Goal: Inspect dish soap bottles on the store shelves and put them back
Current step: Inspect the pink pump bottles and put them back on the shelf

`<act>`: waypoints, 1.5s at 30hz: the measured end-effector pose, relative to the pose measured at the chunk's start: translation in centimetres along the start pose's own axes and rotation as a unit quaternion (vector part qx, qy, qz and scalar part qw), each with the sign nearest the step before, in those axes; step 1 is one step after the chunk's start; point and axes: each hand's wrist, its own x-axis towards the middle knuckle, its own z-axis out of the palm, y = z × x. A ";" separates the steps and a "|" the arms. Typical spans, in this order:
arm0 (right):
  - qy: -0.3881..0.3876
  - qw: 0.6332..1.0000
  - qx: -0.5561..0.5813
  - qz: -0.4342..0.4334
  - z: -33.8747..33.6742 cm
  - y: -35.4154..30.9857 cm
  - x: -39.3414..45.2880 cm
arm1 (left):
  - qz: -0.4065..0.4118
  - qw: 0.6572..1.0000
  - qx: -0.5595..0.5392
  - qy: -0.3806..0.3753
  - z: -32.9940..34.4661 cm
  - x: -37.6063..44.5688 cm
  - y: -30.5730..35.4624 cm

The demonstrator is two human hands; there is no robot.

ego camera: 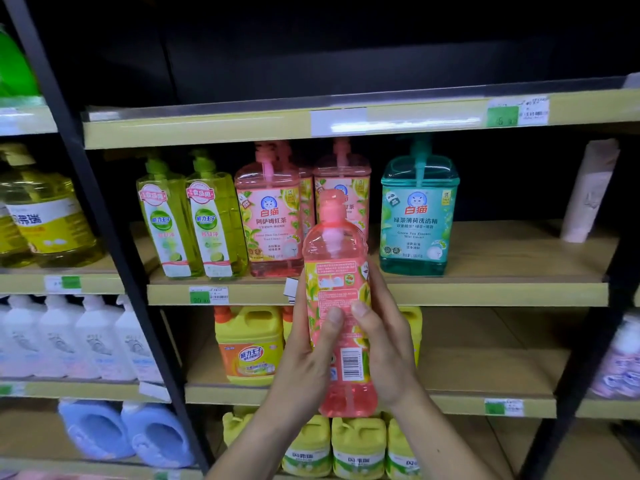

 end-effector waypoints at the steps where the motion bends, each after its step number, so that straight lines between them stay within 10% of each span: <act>1: -0.005 1.000 0.001 0.000 0.1 -0.1 0.1 | 0.001 1.000 -0.002 -0.001 0.0 0.0 0.2; 12: -0.048 0.997 -0.017 -0.056 0.2 -1.9 0.1 | -0.046 0.996 -0.083 0.006 -0.5 0.2 0.7; 19: -0.047 0.993 -0.103 -0.025 -0.8 -4.6 1.0 | -0.195 0.913 -0.346 -0.094 -2.7 2.6 0.0; 30: -0.104 0.992 0.037 0.054 0.1 -5.2 -0.2 | -0.199 0.923 -0.327 -0.027 -3.2 2.6 1.4; 37: -0.077 0.994 0.048 0.052 -1.0 -4.7 -0.1 | -0.120 0.990 -0.068 0.008 -3.5 2.1 2.1; 45: -0.118 0.993 0.006 0.016 -2.3 -2.7 -0.6 | -0.064 0.990 -0.123 -0.016 -3.3 2.5 1.9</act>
